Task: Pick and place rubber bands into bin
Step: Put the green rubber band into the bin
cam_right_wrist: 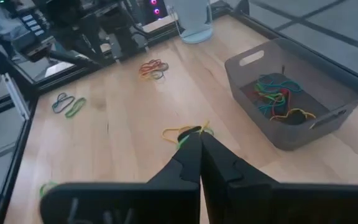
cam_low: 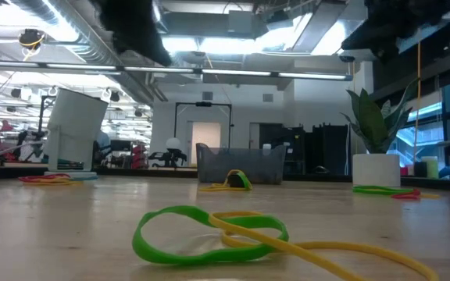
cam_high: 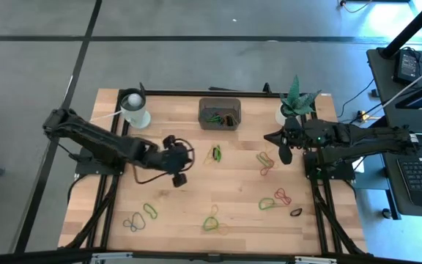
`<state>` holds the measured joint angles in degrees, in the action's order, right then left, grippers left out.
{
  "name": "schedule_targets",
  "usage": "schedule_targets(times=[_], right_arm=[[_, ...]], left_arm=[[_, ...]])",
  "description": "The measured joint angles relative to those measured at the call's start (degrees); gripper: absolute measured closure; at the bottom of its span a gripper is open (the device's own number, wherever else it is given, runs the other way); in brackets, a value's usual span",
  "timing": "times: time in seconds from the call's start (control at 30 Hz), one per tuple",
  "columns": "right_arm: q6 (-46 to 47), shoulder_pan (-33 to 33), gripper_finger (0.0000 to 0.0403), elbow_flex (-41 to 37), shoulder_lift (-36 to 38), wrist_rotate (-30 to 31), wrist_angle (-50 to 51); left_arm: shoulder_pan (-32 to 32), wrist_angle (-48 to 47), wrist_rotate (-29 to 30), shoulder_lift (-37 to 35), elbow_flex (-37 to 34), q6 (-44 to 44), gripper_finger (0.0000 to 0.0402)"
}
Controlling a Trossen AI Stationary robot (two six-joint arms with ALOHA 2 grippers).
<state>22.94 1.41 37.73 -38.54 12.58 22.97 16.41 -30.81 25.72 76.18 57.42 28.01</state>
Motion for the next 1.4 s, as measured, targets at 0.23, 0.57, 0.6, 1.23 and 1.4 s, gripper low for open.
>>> schedule_targets(times=[0.23,0.57,0.6,1.23,1.4], right_arm=[[1.68,2.94,0.0402,8.84,-12.67,2.38,2.22],[15.69,10.81,0.0403,31.53,-37.16,1.01,34.35],[17.09,11.92,0.0403,33.18,-39.30,-0.10,38.05],[18.76,27.16,0.0315,36.05,-63.39,-10.04,46.26],[14.79,28.31,0.0278,36.03,-67.21,-10.86,41.02]], left_arm=[[4.21,1.01,1.88,-12.54,-10.32,3.27,0.0399],[7.13,0.99,1.68,-30.53,-21.46,1.84,0.0399],[7.19,0.85,1.61,-32.15,-22.27,1.08,0.0399],[7.19,0.16,-6.84,-43.03,-27.88,-5.86,0.0398],[7.19,0.18,-7.50,-43.01,-27.88,-5.81,0.0398]])
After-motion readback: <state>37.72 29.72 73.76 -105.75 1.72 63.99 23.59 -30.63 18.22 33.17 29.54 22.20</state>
